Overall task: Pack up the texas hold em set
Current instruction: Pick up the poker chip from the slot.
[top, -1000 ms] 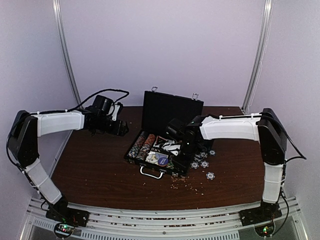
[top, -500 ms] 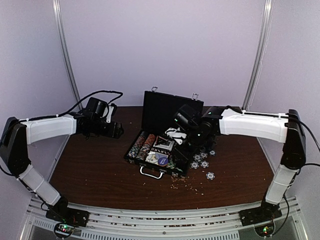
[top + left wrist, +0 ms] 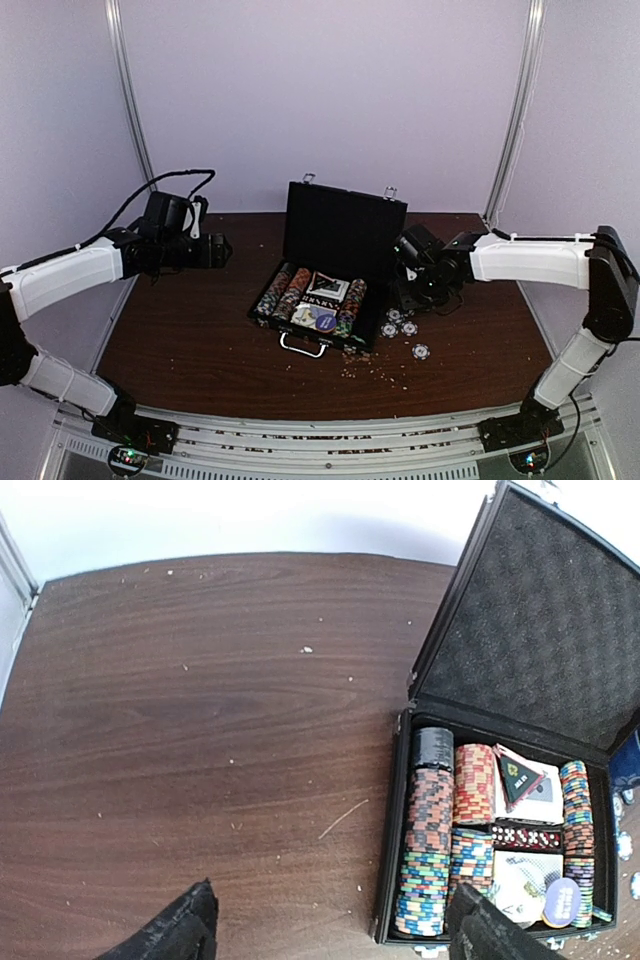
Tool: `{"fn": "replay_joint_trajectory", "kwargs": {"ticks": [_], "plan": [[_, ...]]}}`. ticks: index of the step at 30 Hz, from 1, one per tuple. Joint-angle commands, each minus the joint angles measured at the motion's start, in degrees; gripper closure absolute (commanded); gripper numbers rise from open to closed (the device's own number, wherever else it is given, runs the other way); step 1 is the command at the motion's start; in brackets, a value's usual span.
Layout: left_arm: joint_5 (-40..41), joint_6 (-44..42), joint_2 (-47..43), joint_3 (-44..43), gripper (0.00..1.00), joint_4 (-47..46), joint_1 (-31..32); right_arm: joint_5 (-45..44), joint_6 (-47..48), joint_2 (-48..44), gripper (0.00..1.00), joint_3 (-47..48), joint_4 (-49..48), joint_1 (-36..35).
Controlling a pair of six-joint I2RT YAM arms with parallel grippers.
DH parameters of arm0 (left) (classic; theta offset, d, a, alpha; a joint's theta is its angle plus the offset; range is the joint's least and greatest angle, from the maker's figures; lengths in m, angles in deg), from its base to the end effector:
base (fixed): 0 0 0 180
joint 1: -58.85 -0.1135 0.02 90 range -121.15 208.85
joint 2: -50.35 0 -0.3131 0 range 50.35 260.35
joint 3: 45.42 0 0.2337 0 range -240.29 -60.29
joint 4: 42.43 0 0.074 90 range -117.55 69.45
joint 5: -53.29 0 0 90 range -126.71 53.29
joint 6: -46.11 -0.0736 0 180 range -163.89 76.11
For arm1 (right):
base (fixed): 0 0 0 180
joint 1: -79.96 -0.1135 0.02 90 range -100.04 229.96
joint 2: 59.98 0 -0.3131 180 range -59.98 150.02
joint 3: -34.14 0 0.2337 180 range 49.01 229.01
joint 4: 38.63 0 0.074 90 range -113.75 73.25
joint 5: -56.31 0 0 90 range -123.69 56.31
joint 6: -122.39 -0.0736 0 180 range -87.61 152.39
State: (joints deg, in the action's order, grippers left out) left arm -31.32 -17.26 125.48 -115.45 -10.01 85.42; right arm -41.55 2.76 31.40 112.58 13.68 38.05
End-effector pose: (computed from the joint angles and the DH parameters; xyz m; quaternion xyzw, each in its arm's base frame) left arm 0.2618 -0.1232 0.3056 -0.0213 0.8959 -0.1600 0.4138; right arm 0.2425 0.2041 0.2408 -0.0896 0.9705 0.0707 0.2126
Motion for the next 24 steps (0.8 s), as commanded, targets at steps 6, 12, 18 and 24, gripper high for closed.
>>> {"fn": "replay_joint_trajectory", "kwargs": {"ticks": [6, 12, 18, 24], "plan": [[0.71, 4.43, -3.04, 2.29, 0.19, -0.05, -0.06, -5.68, -8.65, 11.61, 0.42, 8.54, 1.71, 1.13], [1.04, 5.33, -4.89, 4.44, 0.19, 0.16, -0.03, -3.57, -12.41, 15.38, 0.41, 10.34, 1.01, 1.57], [1.07, 5.37, -5.49, 5.27, 0.19, 0.66, -0.06, -2.17, -15.19, 17.73, 0.41, 10.68, 0.28, 1.66], [1.16, 5.15, -5.22, 4.93, 0.19, 0.69, -0.08, -1.26, -16.57, 18.44, 0.41, 9.32, -1.16, 1.92]]}}
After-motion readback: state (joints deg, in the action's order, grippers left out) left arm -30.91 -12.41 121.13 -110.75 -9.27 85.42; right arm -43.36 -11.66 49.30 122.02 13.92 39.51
